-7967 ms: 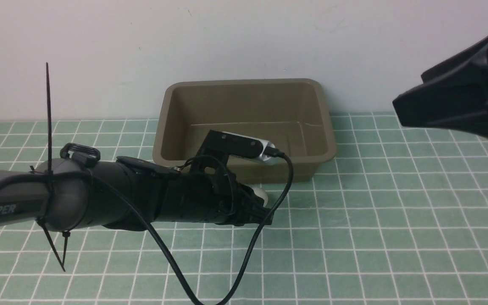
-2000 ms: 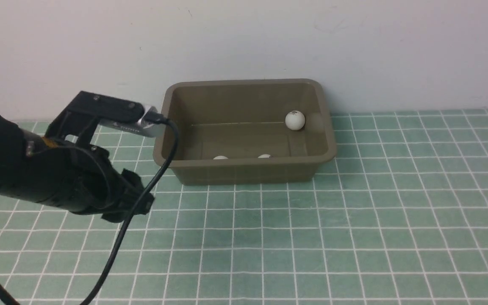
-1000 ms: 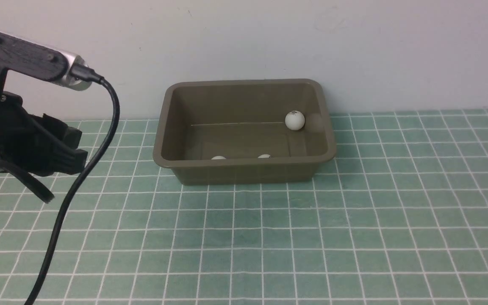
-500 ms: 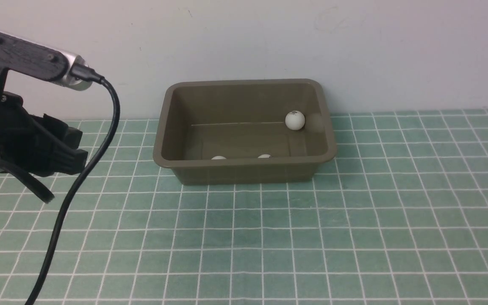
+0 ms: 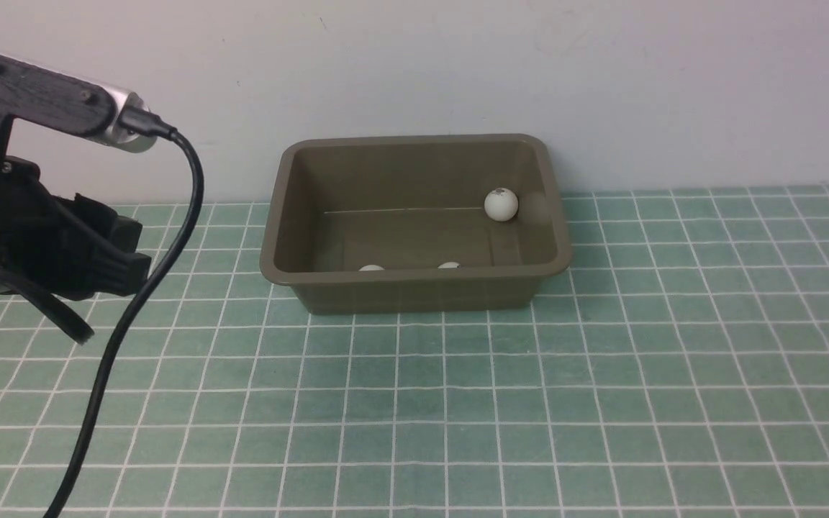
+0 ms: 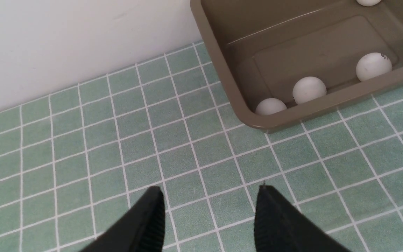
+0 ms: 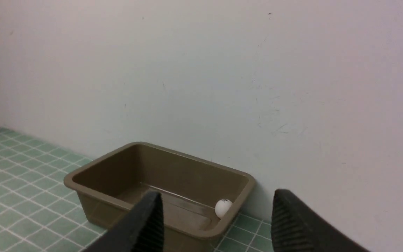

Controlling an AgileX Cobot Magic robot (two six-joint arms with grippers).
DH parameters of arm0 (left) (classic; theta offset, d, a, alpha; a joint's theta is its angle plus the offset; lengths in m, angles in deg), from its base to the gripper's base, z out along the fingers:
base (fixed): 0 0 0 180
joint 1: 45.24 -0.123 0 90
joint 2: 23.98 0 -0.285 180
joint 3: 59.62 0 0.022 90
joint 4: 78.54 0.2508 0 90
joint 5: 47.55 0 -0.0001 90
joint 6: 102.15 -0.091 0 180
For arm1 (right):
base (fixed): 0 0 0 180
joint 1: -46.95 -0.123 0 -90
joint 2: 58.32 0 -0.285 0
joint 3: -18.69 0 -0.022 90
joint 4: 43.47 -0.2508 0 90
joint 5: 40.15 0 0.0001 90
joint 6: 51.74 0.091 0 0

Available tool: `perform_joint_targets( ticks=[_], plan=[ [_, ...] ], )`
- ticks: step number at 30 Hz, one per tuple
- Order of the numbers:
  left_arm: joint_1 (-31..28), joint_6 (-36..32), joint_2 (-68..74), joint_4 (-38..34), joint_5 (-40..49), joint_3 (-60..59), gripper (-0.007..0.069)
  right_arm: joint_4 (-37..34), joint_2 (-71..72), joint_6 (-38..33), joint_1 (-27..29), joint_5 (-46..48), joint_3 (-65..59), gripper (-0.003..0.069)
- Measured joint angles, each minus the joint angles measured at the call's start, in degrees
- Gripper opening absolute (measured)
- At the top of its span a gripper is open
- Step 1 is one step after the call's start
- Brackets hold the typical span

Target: Put the table tennis balls in the box on the green coffee tablecloth.

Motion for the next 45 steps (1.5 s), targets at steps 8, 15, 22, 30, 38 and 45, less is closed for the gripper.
perform_joint_targets(
  ticks=[8,15,22,30,38,45],
  plan=[
    [0.0,0.0,0.0,0.0,0.0,0.0,0.0321,0.0,0.0,0.1,0.0,4.1,0.0,0.0388],
    [0.0,0.0,0.0,-0.7,0.4,0.0,0.0321,0.0,0.0,0.2,1.6,4.2,-1.1,0.0388],
    [0.0,0.0,0.0,-1.9,0.4,0.0,0.0321,0.0,-0.1,0.3,19.1,4.1,-4.9,0.0388],
    [0.0,-0.1,0.0,-2.1,0.9,0.0,0.0321,0.0,4.7,0.3,27.0,8.3,-11.6,0.0388],
    [0.0,-0.1,0.0,-2.3,1.1,0.0,0.0321,0.0,7.7,0.3,26.9,13.4,-12.0,0.0388],
    [0.0,-0.1,0.0,-3.0,1.1,0.0,0.0321,0.0,10.4,0.3,26.4,14.3,-12.0,0.0388]
  ],
)
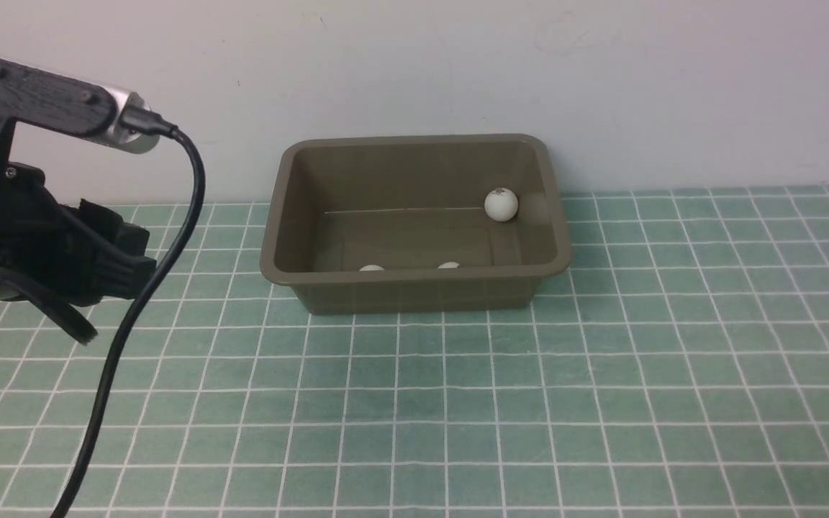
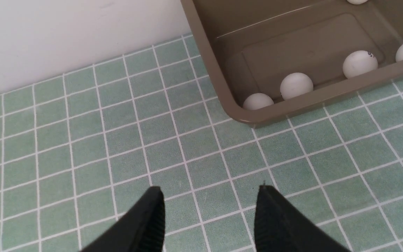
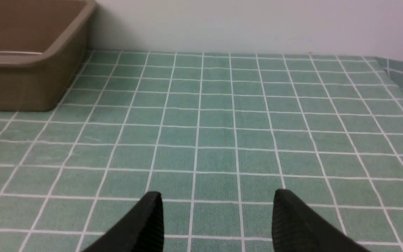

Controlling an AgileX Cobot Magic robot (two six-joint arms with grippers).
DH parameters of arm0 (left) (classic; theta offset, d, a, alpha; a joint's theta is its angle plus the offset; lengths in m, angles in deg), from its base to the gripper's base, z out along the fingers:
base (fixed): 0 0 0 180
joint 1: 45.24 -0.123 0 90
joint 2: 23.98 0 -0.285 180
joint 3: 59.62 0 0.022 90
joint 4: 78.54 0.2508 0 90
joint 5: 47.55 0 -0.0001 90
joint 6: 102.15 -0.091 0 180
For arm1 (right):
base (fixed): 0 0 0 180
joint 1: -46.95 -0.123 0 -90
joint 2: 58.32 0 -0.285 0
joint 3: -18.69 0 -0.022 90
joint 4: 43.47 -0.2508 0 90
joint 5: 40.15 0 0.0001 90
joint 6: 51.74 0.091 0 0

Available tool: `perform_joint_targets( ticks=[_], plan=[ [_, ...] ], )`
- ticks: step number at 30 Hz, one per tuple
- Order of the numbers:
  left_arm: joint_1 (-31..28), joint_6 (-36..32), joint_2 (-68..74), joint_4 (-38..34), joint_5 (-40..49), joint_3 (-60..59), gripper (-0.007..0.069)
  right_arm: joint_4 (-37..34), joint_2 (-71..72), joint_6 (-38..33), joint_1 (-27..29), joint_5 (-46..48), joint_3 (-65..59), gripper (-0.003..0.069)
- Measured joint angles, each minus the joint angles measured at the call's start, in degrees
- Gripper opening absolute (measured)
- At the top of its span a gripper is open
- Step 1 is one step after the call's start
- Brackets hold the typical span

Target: Put the table tennis balls in the box on the green coffee tablecloth.

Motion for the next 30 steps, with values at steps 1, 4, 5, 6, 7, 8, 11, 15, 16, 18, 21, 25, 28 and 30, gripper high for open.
perform_joint_targets(
  ticks=[1,4,5,6,7,8,11,15,16,18,21,25,28,30],
  plan=[
    [0.0,0.0,0.0,0.0,0.0,0.0,0.0321,0.0,0.1,0.0,0.0,0.1,0.0,0.0388],
    [0.0,0.0,0.0,0.0,0.0,0.0,0.0321,0.0,0.1,0.0,0.0,0.3,0.0,0.0388],
    [0.0,0.0,0.0,0.0,0.0,0.0,0.0321,0.0,0.1,0.0,0.0,0.3,0.0,0.0388],
    [0.0,0.0,0.0,0.0,0.0,0.0,0.0321,0.0,0.1,0.0,0.0,0.3,-0.1,0.0388],
    [0.0,0.0,0.0,-0.4,0.0,0.0,0.0321,0.0,0.2,0.0,0.0,0.3,-0.2,0.0388],
    [0.0,0.0,0.0,-0.8,0.0,0.0,0.0321,0.0,0.4,0.0,0.0,-0.1,-0.8,0.0388],
    [0.0,0.0,0.0,-1.4,0.0,0.0,0.0321,0.0,1.4,0.0,0.0,-0.4,-2.9,0.0388],
    [0.0,0.0,0.0,-1.6,0.4,0.0,0.0321,0.4,1.6,0.0,0.0,-0.9,-4.7,0.0388],
    [0.0,0.0,0.0,-1.7,0.5,0.0,0.0321,0.5,1.7,0.0,0.0,-1.2,-4.7,0.0388],
    [0.0,-0.2,0.0,-1.7,0.7,0.0,0.0321,0.7,1.7,0.0,0.0,-1.8,-4.9,0.0388],
    [0.0,-0.3,0.0,-1.7,0.9,0.0,0.0321,0.8,1.7,-0.1,0.0,-2.2,-5.0,0.0388],
    [0.0,-0.5,0.0,-1.8,0.9,0.0,0.0321,0.8,1.7,-0.1,0.0,-4.1,-5.3,0.0388],
    [0.0,-0.5,0.0,-1.8,0.9,0.0,0.0321,0.4,1.7,-0.1,0.0,-4.6,-5.3,0.0388],
    [0.0,-0.5,0.0,-1.8,0.9,0.0,0.0321,0.4,1.7,-0.1,0.0,-4.6,-5.3,0.0388]
  ],
)
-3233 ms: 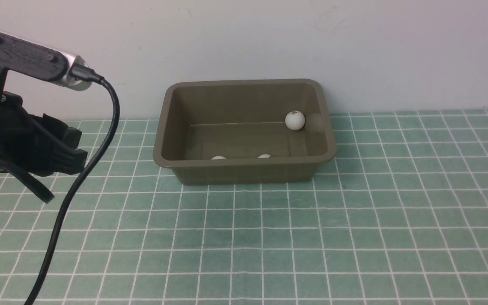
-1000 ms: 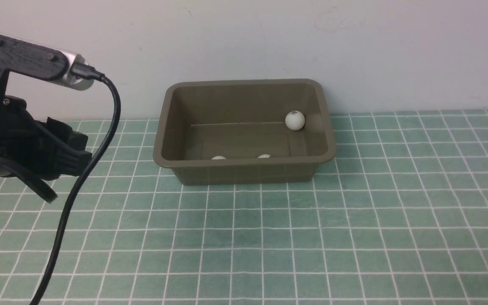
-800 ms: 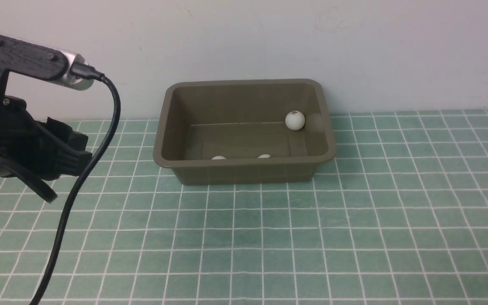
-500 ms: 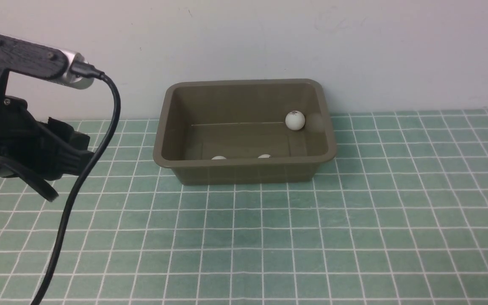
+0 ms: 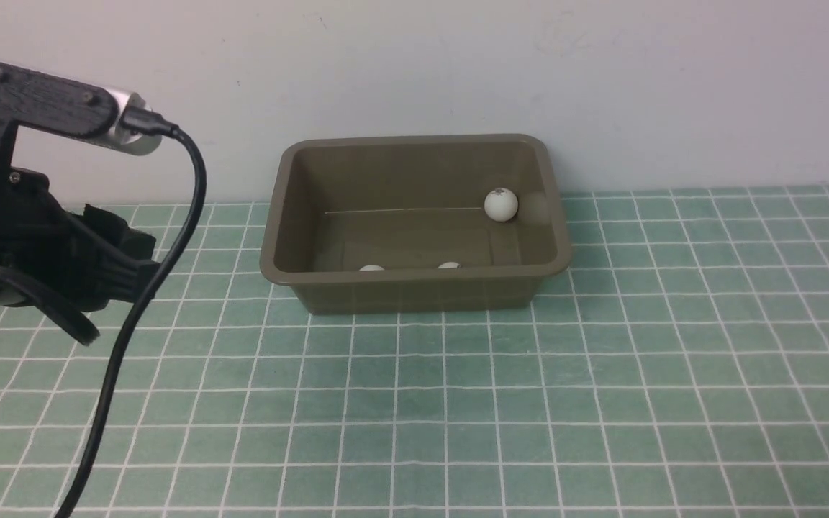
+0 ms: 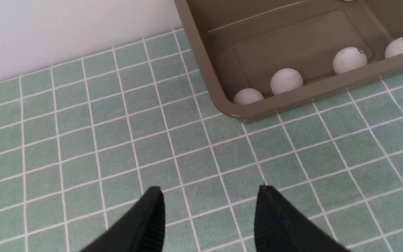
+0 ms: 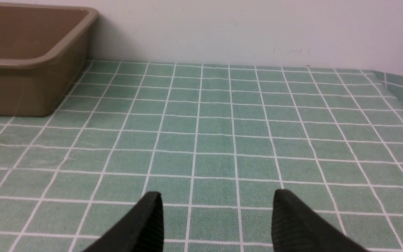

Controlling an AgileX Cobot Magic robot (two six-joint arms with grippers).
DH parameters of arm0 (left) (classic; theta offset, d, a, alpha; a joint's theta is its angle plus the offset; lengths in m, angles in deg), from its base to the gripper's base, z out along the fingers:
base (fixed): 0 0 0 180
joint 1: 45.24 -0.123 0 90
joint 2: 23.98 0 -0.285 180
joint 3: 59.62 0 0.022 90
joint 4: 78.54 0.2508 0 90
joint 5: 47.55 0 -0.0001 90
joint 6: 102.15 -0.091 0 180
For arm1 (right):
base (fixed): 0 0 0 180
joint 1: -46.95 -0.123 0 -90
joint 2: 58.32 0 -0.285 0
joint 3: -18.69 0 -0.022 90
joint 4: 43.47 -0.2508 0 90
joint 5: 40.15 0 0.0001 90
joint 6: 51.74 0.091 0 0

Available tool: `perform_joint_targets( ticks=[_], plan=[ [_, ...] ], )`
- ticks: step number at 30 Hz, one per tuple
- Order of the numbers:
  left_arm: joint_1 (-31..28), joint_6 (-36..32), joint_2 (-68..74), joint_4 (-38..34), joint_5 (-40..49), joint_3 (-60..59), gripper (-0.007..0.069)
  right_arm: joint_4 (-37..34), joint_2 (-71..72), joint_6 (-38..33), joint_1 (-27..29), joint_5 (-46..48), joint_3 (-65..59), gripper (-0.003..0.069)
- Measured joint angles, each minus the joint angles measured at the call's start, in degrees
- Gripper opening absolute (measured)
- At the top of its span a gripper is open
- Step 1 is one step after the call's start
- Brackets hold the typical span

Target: Put the table tennis balls in the box on the green coffee tablecloth.

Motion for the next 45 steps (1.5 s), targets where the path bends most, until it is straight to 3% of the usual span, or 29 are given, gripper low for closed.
perform_joint_targets(
  ticks=[8,16,20,31,40,45],
  plan=[
    [0.0,0.4,0.0,-2.0,-0.1,0.0,0.0321,0.0,0.0,0.0,0.0,0.0,0.0,0.0388],
    [0.0,0.6,0.0,-13.4,2.7,0.0,0.0321,0.0,0.0,0.0,0.1,0.0,0.0,0.0388],
    [0.0,0.3,0.0,-14.5,1.3,0.0,0.0321,0.0,0.0,0.0,0.1,0.0,0.0,0.0388],
    [-2.1,-3.5,-7.1,-0.5,-0.6,-1.8,0.0321,-0.2,0.0,0.0,0.1,0.0,0.0,0.0388],
    [-3.1,-3.5,-23.8,4.5,4.0,-5.8,0.0321,-0.2,0.0,0.0,0.1,0.0,0.0,0.0388],
    [-6.8,-2.4,-34.7,5.0,4.8,-11.0,0.0321,-0.2,0.0,0.0,0.1,0.0,0.0,0.0388]
  ],
)
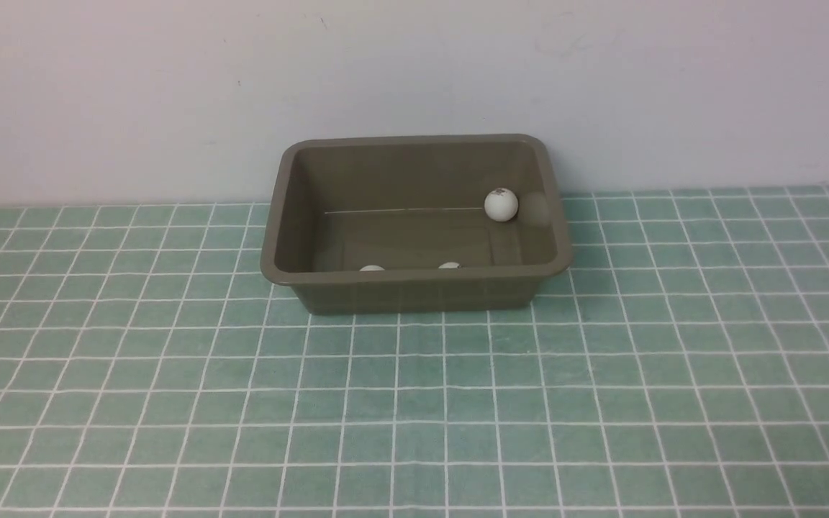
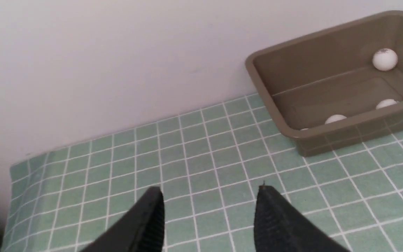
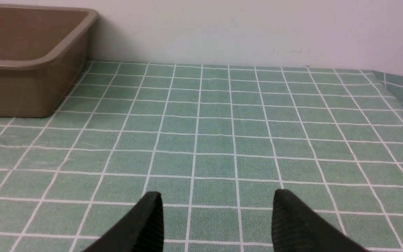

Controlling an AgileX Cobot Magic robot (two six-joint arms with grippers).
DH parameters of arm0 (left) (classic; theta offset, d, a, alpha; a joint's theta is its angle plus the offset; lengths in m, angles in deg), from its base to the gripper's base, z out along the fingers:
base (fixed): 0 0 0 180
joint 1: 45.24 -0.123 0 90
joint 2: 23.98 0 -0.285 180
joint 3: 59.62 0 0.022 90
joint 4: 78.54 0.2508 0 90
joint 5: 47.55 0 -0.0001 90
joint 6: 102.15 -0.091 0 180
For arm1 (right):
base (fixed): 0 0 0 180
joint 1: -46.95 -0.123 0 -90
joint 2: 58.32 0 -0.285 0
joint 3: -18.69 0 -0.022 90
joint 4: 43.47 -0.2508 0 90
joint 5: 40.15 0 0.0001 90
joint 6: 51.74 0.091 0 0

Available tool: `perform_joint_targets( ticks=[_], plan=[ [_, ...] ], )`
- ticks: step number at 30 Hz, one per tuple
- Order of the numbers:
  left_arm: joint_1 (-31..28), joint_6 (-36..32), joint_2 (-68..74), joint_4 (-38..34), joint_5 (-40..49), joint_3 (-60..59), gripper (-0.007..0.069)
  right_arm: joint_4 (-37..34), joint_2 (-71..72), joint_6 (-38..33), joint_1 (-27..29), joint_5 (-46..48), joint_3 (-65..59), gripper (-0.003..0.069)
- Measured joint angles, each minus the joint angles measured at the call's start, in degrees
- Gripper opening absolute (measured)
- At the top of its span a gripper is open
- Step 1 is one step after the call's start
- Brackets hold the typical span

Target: Put the table tennis balls in the box on the green coffee tablecloth.

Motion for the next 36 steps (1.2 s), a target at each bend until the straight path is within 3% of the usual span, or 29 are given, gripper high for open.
perform_joint_targets(
  ticks=[7,13,20,36],
  plan=[
    [-10.4,2.9,-12.2,-1.3,-6.3,-18.1,0.0321,0.0,0.0,0.0,0.0,0.0,0.0,0.0388],
    [-10.7,4.0,-23.2,-1.5,-13.1,-31.1,0.0321,0.0,0.0,0.0,0.0,0.0,0.0,0.0388],
    [-10.7,6.7,-27.0,-1.5,-13.0,-38.6,0.0321,-0.1,0.0,0.0,0.0,0.0,0.0,0.0388],
    [-10.8,5.3,-27.0,-1.5,-15.8,-42.2,0.0321,-0.1,0.0,0.0,0.0,0.0,0.0,0.0388]
  ],
)
